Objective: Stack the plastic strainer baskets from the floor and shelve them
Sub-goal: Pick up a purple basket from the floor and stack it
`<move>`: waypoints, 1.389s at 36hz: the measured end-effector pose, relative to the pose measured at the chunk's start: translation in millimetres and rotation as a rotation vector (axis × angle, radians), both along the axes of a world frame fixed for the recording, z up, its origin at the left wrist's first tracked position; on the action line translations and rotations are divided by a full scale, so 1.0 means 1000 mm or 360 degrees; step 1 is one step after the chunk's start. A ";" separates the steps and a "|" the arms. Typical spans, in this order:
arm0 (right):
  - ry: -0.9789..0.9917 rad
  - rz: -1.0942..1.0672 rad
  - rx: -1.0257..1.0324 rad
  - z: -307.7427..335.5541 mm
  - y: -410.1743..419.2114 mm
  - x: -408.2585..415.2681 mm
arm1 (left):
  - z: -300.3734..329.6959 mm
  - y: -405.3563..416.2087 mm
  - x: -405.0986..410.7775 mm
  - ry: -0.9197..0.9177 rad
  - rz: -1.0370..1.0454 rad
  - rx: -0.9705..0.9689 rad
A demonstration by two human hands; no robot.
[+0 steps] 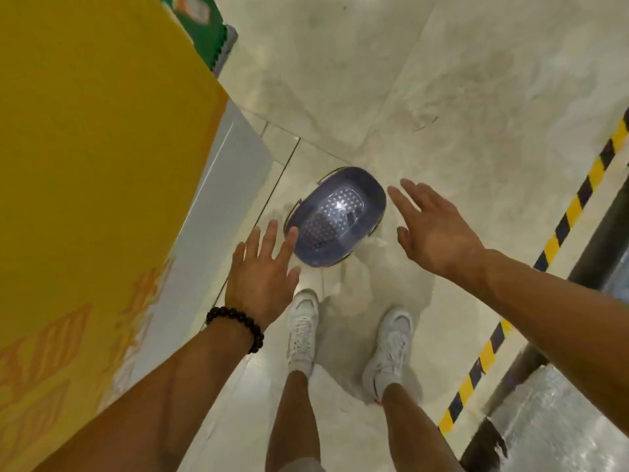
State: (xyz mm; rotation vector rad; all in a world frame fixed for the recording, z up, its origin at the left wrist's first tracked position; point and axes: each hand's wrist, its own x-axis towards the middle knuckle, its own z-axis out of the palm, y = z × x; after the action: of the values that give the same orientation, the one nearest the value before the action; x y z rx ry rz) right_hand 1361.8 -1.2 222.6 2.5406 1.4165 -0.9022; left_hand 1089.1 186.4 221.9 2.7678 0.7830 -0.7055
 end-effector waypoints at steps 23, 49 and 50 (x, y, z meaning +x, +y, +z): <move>0.0318 -0.0383 0.0192 -0.248 0.041 0.036 | -0.234 -0.002 0.020 -0.0048 0.0886 -0.0546; 0.0571 -0.1271 0.0728 0.254 -0.138 0.071 | 0.252 0.044 0.165 -0.0594 0.0490 -0.1209; 0.0577 -0.1304 0.0782 0.279 -0.147 0.071 | 0.277 0.041 0.172 -0.0602 0.0441 -0.1221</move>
State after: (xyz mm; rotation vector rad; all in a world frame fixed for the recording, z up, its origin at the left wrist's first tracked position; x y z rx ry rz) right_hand 1432.5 -148.1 501.9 3.5795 0.6450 -1.2868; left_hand 1260.6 227.8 499.3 1.9610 0.6211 -0.3117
